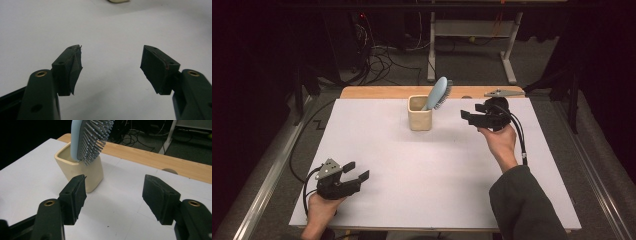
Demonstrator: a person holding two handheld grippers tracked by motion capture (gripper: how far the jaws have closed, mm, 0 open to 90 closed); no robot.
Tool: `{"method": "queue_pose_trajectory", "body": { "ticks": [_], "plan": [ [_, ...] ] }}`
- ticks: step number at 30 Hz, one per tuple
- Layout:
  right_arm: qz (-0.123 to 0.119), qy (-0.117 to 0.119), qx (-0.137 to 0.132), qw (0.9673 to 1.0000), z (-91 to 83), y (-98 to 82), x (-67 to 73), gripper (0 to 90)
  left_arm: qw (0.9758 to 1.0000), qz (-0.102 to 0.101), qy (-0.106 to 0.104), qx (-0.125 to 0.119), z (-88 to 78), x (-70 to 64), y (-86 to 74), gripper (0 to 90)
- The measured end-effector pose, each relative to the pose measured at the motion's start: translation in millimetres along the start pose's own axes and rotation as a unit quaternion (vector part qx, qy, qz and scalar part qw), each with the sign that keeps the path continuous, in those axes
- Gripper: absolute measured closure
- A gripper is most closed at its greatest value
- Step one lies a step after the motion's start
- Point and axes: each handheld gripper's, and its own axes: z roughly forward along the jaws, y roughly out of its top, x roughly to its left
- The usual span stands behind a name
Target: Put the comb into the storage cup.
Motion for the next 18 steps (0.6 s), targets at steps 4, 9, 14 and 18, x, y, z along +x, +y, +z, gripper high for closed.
{"method": "queue_pose_trajectory", "body": {
  "ticks": [4,9,14,18],
  "plan": [
    [-0.001,-0.001,-0.004,1.0,-5.6,-1.9,-0.9,36.0,1.0,-0.001,0.0,0.0,-0.2,0.2,-0.1,33.8],
    [-0.003,-0.002,-0.003,1.0,-9.7,-5.5,-3.4,35.6,1.0,-0.001,0.0,0.0,0.0,0.2,-0.1,33.8],
    [-0.003,-0.004,-0.005,1.0,-13.8,-7.0,-4.7,35.5,1.0,-0.002,0.0,0.001,-0.5,0.4,0.1,33.8],
    [-0.005,-0.005,-0.008,0.9999,-17.7,-8.0,-5.1,35.4,1.0,-0.003,0.001,-0.001,-0.9,0.6,-0.1,33.8]
  ]
}}
